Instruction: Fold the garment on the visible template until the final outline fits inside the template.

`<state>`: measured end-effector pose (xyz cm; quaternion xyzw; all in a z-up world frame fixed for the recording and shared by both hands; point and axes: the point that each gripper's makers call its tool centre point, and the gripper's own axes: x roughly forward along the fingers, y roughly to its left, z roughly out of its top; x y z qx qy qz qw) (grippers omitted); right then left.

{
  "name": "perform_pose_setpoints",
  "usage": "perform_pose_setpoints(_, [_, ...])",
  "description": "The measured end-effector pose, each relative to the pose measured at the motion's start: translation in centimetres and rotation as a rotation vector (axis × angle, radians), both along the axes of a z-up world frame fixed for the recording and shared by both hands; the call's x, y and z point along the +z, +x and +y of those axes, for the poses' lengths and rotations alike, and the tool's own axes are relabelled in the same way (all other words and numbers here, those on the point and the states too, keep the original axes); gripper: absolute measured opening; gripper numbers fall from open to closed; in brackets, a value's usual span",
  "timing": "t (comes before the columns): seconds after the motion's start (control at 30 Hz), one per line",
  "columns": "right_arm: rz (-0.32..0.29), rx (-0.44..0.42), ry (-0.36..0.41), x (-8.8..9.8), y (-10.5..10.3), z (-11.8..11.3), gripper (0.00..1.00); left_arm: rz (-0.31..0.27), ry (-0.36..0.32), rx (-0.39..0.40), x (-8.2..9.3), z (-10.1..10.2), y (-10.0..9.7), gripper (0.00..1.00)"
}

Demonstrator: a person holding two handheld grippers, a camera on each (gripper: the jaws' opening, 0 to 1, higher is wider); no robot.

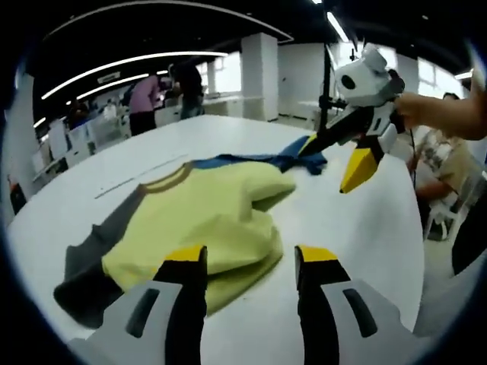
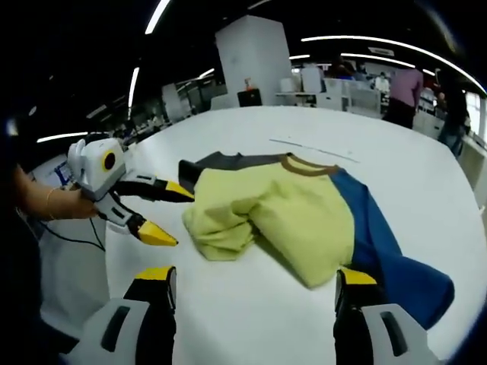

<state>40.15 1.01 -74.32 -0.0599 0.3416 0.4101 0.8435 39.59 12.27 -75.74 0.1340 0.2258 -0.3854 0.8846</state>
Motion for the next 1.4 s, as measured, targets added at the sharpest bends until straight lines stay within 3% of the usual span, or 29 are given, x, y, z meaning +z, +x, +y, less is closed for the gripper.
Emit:
perform_pose_setpoints(0.13, [0.008,0.007,-0.002,-0.1,-0.3,0.1,0.9,-0.032,0.089,-0.07,-0.9,-1.0,0.2,0.38])
perform_pose_setpoints(0.33, [0.003,0.019,0.0,0.1,-0.6,0.2,0.93,-0.052,0.126,-0.112,-1.2,-2.4,0.5,0.37])
perform_pose_setpoints(0.8, [0.008,0.021,-0.017,-0.4,-1.4,-0.1,0.94,0.006,0.202,-0.113,-3.5,-2.5,1.1,0.33])
perform_pose_setpoints(1.17, [0.009,0.002,-0.005,-0.3,-1.6,-0.7,0.94,0.066,0.162,-0.062,-3.9,-2.4,2.0,0.25])
perform_pose_setpoints(1.3, [0.013,-0.007,0.002,-0.3,-1.8,-0.8,0.94,0.158,0.102,-0.011,-4.2,-2.2,2.3,0.21])
perform_pose_setpoints(1.4, [0.015,-0.015,0.006,-0.3,-1.8,-0.9,0.94,0.179,0.088,0.007,-3.8,-1.7,3.0,0.13])
